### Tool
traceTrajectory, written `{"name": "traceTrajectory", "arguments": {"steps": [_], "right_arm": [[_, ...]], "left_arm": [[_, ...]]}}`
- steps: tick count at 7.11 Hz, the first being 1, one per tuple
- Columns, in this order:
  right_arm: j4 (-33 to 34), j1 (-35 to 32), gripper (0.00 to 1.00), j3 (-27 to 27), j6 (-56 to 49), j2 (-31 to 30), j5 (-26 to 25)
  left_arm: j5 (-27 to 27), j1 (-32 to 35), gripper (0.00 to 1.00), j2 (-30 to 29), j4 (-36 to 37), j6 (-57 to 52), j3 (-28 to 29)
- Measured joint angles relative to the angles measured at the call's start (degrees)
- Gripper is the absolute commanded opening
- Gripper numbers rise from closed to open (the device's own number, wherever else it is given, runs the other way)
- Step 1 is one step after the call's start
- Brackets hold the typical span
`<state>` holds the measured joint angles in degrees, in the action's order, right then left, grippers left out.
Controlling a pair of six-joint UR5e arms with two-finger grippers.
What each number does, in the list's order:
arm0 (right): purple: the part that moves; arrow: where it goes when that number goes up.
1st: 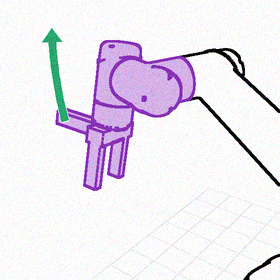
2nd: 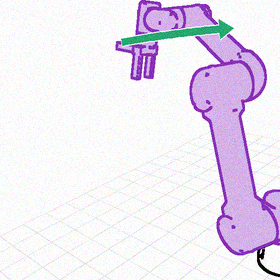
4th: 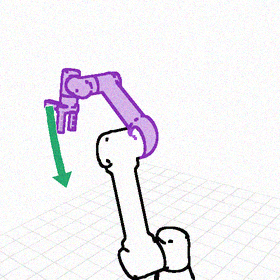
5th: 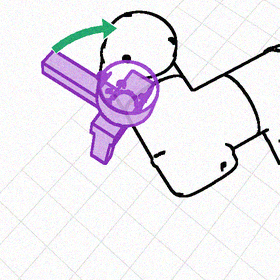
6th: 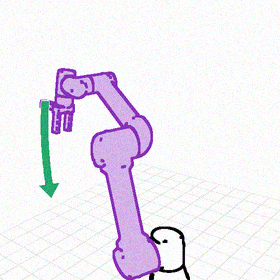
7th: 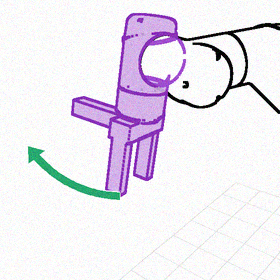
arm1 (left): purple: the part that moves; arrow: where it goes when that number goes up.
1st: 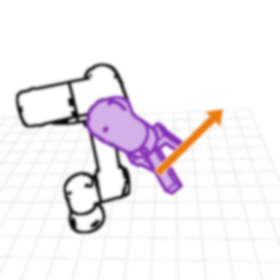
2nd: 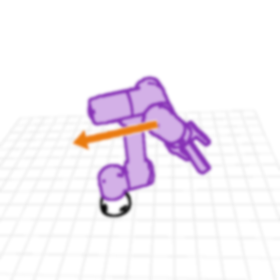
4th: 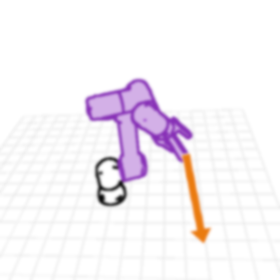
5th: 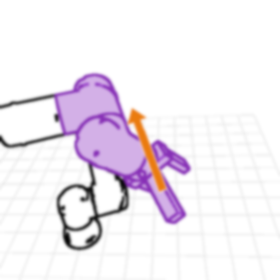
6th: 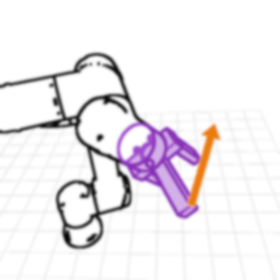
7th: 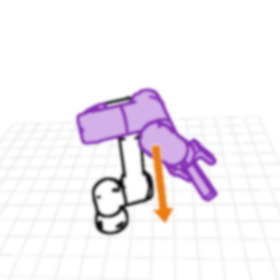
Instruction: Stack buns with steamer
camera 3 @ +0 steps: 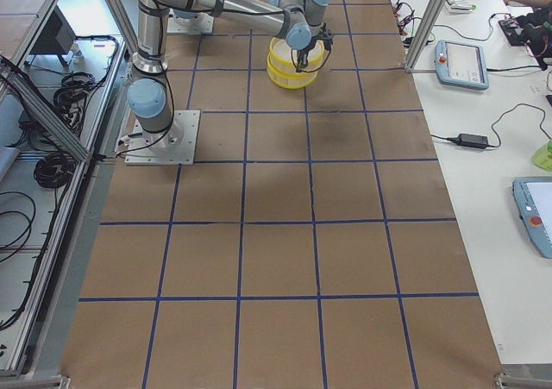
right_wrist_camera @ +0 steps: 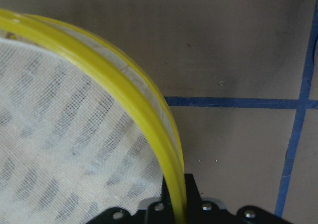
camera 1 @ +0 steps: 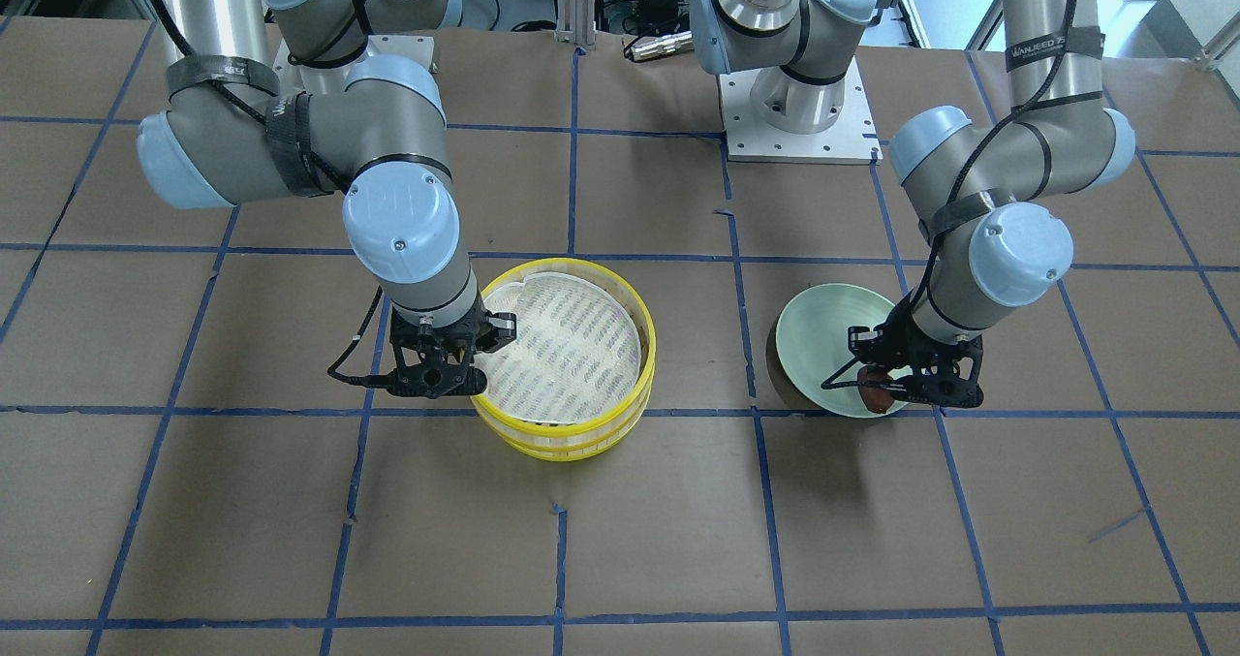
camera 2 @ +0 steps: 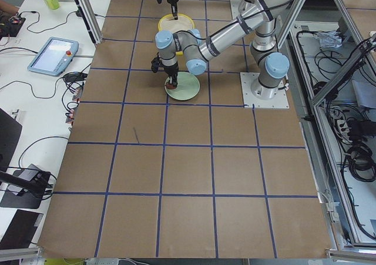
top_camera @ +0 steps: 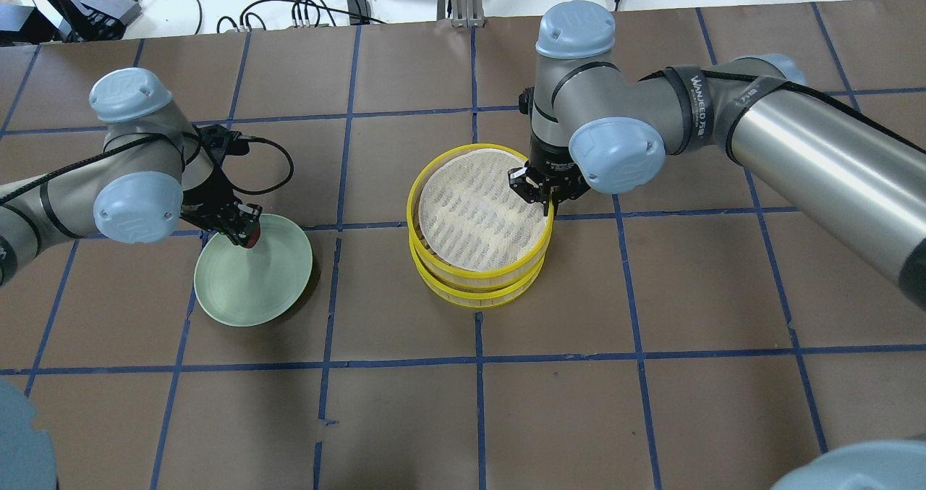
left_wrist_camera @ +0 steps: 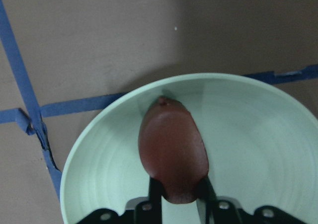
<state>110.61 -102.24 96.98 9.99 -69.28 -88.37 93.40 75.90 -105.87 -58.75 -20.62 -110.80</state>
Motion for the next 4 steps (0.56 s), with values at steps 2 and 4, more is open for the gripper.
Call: {"name": "traceTrajectory", "arguments": {"steps": [2,4], "right_arm": [[0.3,-0.1,0.09,0.4,0.1,-0.1,0.0],[0.4,-0.4,0.09,0.5,0.2,-0.2,0.0]], "left_arm": [[0.1,0.9,0.15,3.9,-2.5,0.8,1.5],[0.0,2.1,0.15,7.3,-5.9,1.7,2.7]]}}
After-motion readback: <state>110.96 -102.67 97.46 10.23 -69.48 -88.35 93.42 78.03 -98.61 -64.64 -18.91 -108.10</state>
